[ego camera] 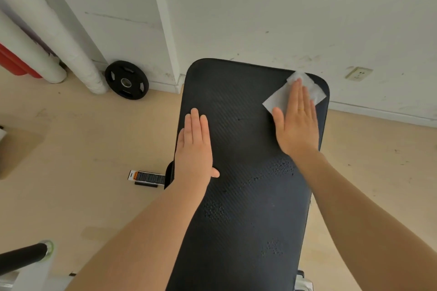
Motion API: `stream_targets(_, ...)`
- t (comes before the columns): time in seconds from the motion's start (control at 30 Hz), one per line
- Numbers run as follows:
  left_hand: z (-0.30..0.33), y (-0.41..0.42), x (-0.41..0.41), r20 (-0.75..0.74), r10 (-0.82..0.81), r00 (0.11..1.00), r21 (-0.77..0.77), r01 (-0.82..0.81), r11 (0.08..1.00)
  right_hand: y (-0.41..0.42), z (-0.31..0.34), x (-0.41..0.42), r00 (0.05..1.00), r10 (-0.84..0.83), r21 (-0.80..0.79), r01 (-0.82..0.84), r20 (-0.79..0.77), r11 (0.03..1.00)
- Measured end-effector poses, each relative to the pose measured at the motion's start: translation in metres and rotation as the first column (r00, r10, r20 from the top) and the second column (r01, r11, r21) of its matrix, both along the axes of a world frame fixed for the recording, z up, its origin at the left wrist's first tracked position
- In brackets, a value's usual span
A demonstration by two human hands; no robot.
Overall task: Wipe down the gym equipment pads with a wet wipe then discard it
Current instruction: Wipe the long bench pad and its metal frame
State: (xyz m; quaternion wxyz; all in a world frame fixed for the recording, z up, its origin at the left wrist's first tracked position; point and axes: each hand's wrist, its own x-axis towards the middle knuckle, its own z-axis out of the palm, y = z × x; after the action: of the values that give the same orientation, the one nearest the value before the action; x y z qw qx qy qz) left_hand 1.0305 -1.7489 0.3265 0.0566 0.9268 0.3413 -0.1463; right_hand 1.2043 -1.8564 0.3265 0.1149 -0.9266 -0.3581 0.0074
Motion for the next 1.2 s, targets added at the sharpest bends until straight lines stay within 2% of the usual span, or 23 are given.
stream_targets(0.07,0.000,-0.001,0.002,-0.012,0.009,1.000,0.004,-0.009,1.000,0.011,0.003,-0.006,1.000,-0.011,0.023,0.012,-0.026,1.000)
stream_targets(0.23,-0.001,-0.005,0.004,-0.017,0.020,1.000,0.035,-0.019,0.999,0.060,0.005,-0.047,0.951,0.309,-0.058,-0.308,0.015,0.950)
stream_targets(0.33,-0.001,-0.007,0.005,-0.031,0.032,0.999,0.039,-0.031,0.999,0.057,0.002,-0.040,0.930,0.364,-0.114,-0.356,0.057,0.927)
stream_targets(0.47,-0.002,-0.004,0.004,-0.053,0.028,0.998,0.041,-0.026,0.999,0.009,0.002,0.006,0.985,0.147,-0.090,-0.140,0.088,0.986)
stream_targets(0.6,-0.002,-0.003,0.005,-0.055,0.015,0.998,0.040,-0.013,0.999,-0.029,0.001,0.026,0.998,-0.058,0.009,0.058,-0.023,0.998)
stream_targets(0.67,-0.003,-0.002,0.004,-0.056,0.008,0.998,0.046,-0.005,0.999,-0.024,-0.004,0.021,0.996,-0.080,0.059,0.083,-0.051,0.995)
stream_targets(0.73,-0.004,-0.002,0.004,-0.060,0.001,0.998,0.054,0.002,0.999,-0.011,-0.008,0.005,1.000,0.000,0.041,0.000,0.004,0.999)
stream_targets(0.8,-0.004,-0.001,0.004,-0.063,-0.003,0.998,0.063,0.007,0.998,0.001,-0.011,-0.021,0.985,0.166,-0.013,-0.165,0.044,0.986)
stream_targets(0.9,-0.002,-0.002,0.004,-0.073,0.001,0.997,0.048,0.003,0.999,0.007,-0.019,-0.054,0.901,0.434,-0.122,-0.430,0.013,0.895)
stream_targets(0.97,-0.002,-0.002,0.003,-0.072,0.002,0.997,0.046,0.001,0.999,0.002,-0.019,-0.053,0.860,0.509,-0.140,-0.500,0.031,0.855)
stream_targets(1.03,-0.003,-0.002,0.003,-0.062,-0.002,0.998,0.052,0.005,0.999,-0.006,-0.018,-0.036,0.900,0.431,-0.109,-0.423,0.070,0.900)
stream_targets(1.13,-0.005,-0.001,0.002,-0.046,-0.011,0.999,0.058,0.014,0.998,-0.030,-0.015,-0.006,0.994,0.094,-0.044,-0.092,0.059,0.995)
stream_targets(1.2,-0.005,-0.001,0.002,-0.039,-0.015,0.999,0.061,0.017,0.998,-0.041,-0.014,0.002,0.996,0.046,-0.089,-0.039,0.075,0.995)
